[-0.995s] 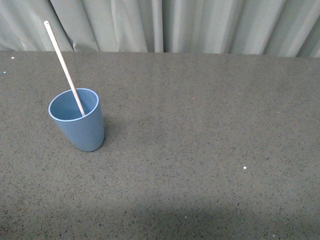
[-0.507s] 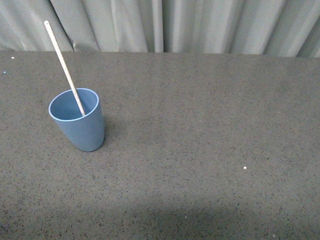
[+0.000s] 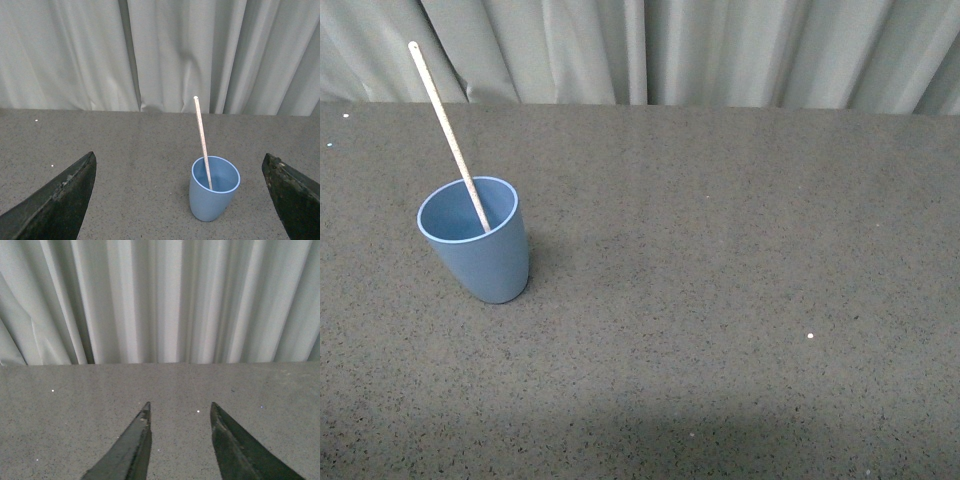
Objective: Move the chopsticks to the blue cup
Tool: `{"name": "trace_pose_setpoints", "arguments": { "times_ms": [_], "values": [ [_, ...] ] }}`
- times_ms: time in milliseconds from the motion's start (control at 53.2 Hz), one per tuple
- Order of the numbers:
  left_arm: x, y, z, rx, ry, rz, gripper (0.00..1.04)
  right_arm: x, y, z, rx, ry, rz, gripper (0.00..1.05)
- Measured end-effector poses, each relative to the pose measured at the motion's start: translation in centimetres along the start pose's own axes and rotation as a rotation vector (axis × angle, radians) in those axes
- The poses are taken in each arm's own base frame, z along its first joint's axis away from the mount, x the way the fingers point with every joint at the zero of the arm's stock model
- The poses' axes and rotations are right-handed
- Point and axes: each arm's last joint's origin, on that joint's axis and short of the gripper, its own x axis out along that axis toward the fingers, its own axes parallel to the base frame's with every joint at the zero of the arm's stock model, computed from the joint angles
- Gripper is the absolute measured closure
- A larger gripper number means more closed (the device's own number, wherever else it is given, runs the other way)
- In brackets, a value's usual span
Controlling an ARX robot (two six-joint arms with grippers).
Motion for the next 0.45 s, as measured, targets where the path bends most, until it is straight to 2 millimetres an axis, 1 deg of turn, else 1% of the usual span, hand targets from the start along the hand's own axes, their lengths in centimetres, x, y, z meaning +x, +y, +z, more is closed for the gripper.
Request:
{"name": "trace_pose_setpoints", "arguments": {
  "times_ms": [113,188,225,244,282,300,357,451],
  "values": [
    [0.0,0.0,0.0,0.0,0.0,0.0,0.07,0.0,0.0,0.0,0.0,0.0,0.0,0.45],
    [0.0,0.0,0.0,0.0,0.0,0.0,0.07,0.0,0.0,0.0,0.0,0.0,0.0,0.27],
    [0.0,0.0,0.0,0.0,0.0,0.0,0.07,0.0,0.0,0.0,0.0,0.0,0.0,0.2],
    [0.0,0.0,0.0,0.0,0.0,0.0,0.07,0.0,0.0,0.0,0.0,0.0,0.0,0.18],
    [0.0,0.0,0.0,0.0,0.0,0.0,0.07,0.0,0.0,0.0,0.0,0.0,0.0,0.1],
    [0.0,0.0,0.0,0.0,0.0,0.0,0.07,0.0,0.0,0.0,0.001,0.0,0.0,0.07],
    [0.0,0.0,0.0,0.0,0.0,0.0,0.07,0.0,0.0,0.0,0.0,0.0,0.0,0.1],
    [0.0,0.0,0.0,0.0,0.0,0.0,0.07,0.0,0.0,0.0,0.0,0.0,0.0,0.09]
  ]
}}
